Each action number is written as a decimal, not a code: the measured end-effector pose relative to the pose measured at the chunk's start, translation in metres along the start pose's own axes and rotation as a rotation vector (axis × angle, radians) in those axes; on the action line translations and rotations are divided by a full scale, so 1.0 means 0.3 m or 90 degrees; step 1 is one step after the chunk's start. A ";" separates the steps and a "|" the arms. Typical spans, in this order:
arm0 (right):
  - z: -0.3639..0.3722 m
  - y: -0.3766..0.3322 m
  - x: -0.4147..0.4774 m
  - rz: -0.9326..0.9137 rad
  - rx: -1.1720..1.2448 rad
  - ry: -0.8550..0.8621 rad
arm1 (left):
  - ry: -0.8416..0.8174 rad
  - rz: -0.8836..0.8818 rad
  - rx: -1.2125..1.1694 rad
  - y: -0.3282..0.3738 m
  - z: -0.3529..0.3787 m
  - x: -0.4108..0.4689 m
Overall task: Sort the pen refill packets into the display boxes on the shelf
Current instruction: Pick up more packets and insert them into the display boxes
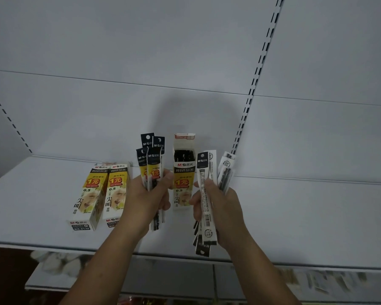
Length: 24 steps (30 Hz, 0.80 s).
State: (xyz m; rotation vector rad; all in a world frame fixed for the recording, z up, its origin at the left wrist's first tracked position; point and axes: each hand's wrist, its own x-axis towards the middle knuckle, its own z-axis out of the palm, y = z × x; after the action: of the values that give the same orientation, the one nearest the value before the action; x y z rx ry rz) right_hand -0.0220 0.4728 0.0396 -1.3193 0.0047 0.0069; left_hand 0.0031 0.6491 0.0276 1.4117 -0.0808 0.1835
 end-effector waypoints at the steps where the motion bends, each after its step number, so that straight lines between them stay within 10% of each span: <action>1: 0.014 -0.002 -0.011 -0.011 -0.003 -0.008 | -0.001 0.005 0.002 0.004 0.003 -0.004; 24: 0.068 0.022 -0.032 -0.001 -0.092 -0.015 | -0.019 0.005 -0.034 0.060 0.015 -0.044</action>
State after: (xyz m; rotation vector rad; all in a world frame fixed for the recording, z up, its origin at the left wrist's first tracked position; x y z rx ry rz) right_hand -0.0316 0.4942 0.0382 -1.4637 -0.0166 0.0221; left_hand -0.0127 0.6462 0.0437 1.3618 -0.1153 0.1654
